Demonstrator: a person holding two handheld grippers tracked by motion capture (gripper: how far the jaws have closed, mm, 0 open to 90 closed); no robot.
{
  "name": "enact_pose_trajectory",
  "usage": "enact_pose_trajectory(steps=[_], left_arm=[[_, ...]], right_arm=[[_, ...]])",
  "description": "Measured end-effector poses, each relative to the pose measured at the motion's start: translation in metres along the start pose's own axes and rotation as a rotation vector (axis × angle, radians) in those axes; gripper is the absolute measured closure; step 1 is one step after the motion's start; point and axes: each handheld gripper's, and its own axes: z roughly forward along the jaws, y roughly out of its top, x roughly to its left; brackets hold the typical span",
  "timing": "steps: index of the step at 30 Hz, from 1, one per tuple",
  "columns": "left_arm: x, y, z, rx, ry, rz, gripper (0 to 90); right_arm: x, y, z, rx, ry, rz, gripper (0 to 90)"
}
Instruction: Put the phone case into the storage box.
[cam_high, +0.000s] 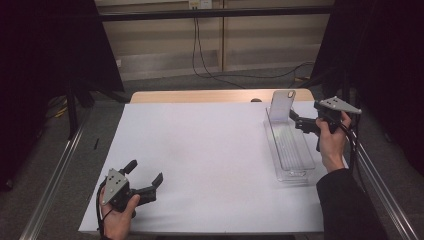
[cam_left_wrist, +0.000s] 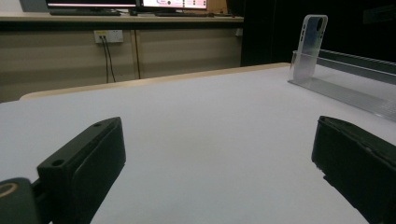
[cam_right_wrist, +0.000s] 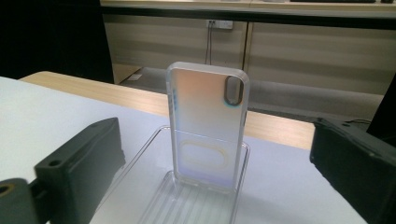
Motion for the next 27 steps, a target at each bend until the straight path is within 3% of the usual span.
enact_pose_trajectory(steps=[9, 14, 27], left_arm=[[-0.001, -0.001, 0.0, -0.001, -0.005, -0.009, 2.6], [0.0, -0.001, 0.0, 0.002, -0.005, -0.008, 2.5], [0.0, -0.001, -0.001, 0.004, 0.004, -0.002, 2.5]], right_arm=[[0.0, -0.005, -0.02, -0.014, -0.026, -0.013, 1.4], [0.005, -0.012, -0.03, -0.044, -0.021, -0.003, 1.1], [0.018, -0.026, -0.049, -0.06, -0.009, -0.039, 1.1]])
